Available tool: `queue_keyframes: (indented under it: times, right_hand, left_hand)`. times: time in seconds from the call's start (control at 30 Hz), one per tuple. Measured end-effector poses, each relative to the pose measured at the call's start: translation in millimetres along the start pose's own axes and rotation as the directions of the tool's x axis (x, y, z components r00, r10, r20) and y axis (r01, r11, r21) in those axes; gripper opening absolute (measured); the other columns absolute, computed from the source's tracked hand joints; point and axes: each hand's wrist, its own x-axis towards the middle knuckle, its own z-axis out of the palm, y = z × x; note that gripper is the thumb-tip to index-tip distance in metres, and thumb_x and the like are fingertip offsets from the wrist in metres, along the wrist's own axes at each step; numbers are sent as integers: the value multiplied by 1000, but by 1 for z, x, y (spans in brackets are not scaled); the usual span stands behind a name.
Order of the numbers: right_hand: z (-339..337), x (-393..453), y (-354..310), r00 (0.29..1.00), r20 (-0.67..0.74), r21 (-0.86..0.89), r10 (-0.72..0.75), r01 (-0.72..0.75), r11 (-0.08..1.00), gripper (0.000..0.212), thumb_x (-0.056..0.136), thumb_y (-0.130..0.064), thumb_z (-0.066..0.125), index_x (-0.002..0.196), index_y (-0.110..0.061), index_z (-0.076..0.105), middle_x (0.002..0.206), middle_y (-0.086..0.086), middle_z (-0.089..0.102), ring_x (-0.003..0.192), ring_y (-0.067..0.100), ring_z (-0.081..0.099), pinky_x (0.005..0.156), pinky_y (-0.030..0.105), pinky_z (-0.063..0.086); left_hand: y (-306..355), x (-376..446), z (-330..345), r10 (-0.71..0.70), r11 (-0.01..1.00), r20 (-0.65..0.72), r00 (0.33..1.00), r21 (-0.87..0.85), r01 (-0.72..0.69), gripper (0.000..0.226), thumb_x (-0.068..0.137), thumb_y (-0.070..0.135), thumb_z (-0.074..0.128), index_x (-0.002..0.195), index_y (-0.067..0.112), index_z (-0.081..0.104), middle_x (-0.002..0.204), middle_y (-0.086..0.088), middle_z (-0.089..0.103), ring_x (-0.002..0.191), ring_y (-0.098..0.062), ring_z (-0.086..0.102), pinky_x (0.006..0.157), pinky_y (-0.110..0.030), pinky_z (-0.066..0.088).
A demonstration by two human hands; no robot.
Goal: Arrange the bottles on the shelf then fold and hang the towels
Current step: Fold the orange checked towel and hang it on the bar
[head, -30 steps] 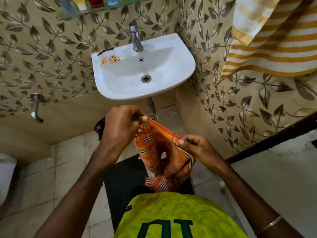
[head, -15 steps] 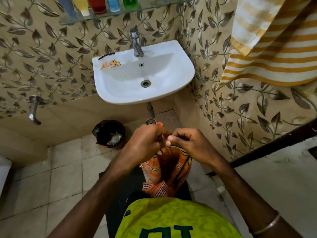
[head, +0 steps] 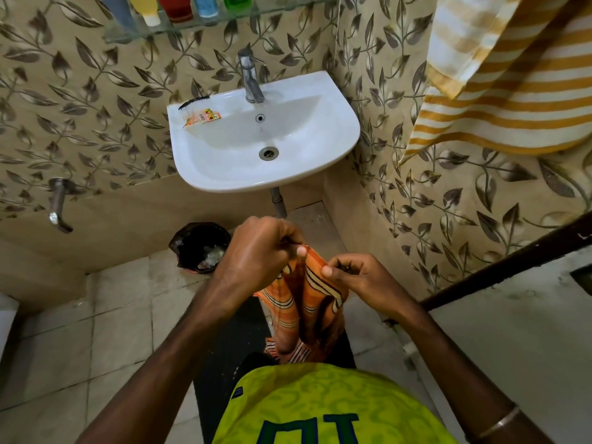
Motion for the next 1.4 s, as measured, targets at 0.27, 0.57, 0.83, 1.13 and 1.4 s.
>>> queue_keyframes:
  times: [0.27, 0.57, 0.83, 1.13, 1.4]
  right_hand:
    - [0, -1, 33, 996, -43, 34, 78, -77, 996, 33, 89, -46, 69, 85, -14, 74, 85, 13, 73, 81, 24, 67, 75, 41, 51]
    - [8, 11, -2, 989, -131, 3, -63, 64, 998, 30, 94, -31, 64, 84, -4, 69, 83, 28, 64, 73, 27, 61, 71, 41, 49]
    - [10, 12, -27, 986, -81, -114, -146, 136, 984, 22, 93, -35, 69, 84, -16, 74, 82, 10, 70, 83, 35, 68, 72, 51, 54]
    - [15, 8, 5, 998, -58, -3, 5, -6, 1000, 27, 95, -32, 68, 88, -6, 74, 88, 19, 72, 79, 22, 69, 75, 44, 54]
    - [17, 5, 23, 998, -14, 16, 58, -58, 998, 56, 84, -60, 67, 88, -5, 73, 83, 15, 68, 80, 21, 64, 79, 45, 49]
  left_hand:
    - [-13, 1, -11, -110, 994, -123, 986, -3, 110, 3, 89, 19, 72, 90, 17, 74, 83, 3, 71, 76, -9, 68, 66, -35, 61]
    - [-9, 0, 5, -86, 987, -34, 996, 136, 90, 66, 92, 13, 67, 151, 27, 39, 103, 2, 72, 88, -8, 69, 77, -23, 57]
    - [-3, 5, 13, 0, 996, 96, 995, 88, -8, 9, 91, 24, 70, 96, 20, 77, 82, 5, 75, 73, -1, 68, 67, -23, 58]
    - [-4, -2, -2, -28, 1000, -11, 1000, 14, 28, 8, 90, 23, 72, 95, 21, 78, 85, 7, 75, 79, -5, 68, 72, -29, 57]
    - [-17, -2, -15, -154, 984, -122, 980, -112, 141, 11, 88, 19, 72, 98, 18, 77, 79, 10, 71, 74, -2, 67, 65, -25, 56]
